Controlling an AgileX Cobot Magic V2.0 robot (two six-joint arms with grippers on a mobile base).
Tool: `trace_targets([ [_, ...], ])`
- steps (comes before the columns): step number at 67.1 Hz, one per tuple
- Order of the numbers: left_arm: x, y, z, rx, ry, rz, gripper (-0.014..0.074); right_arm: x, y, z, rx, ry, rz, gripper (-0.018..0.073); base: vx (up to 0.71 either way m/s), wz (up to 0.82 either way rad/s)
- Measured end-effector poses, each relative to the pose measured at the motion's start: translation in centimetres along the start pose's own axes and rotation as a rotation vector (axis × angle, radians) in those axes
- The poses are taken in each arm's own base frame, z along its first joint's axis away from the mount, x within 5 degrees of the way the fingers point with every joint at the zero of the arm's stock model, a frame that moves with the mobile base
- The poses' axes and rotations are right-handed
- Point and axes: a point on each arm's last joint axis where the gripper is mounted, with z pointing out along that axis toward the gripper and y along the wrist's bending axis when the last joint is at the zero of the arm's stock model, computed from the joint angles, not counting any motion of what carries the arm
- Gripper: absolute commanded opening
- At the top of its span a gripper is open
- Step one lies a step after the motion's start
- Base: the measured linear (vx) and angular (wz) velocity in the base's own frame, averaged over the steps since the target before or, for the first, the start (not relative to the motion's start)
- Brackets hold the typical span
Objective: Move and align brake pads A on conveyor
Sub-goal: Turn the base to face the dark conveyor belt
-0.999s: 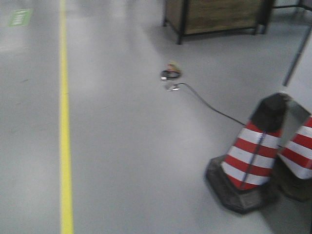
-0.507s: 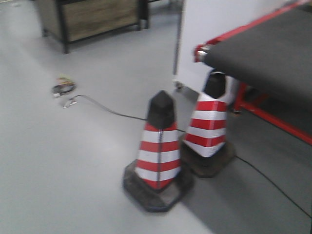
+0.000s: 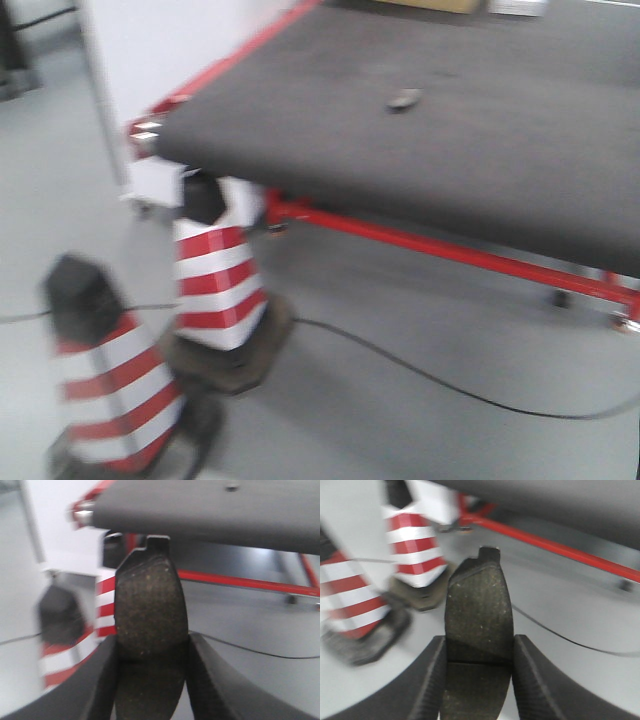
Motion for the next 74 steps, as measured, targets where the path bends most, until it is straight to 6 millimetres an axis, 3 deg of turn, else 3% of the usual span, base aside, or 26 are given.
trace_targets([
  [34,0.0,0.0,0.0,0.0,0.0,0.0,-0.0006,0.02,0.0,-0.04,0.001,-0.002,-0.001,-0.0004,0.29,-0.68],
  [74,0.0,0.0,0.0,0.0,0.0,0.0,-0.0006,0.02,0.0,-0.04,0.001,-0.002,-0.001,-0.0004,0.4,-0.03],
])
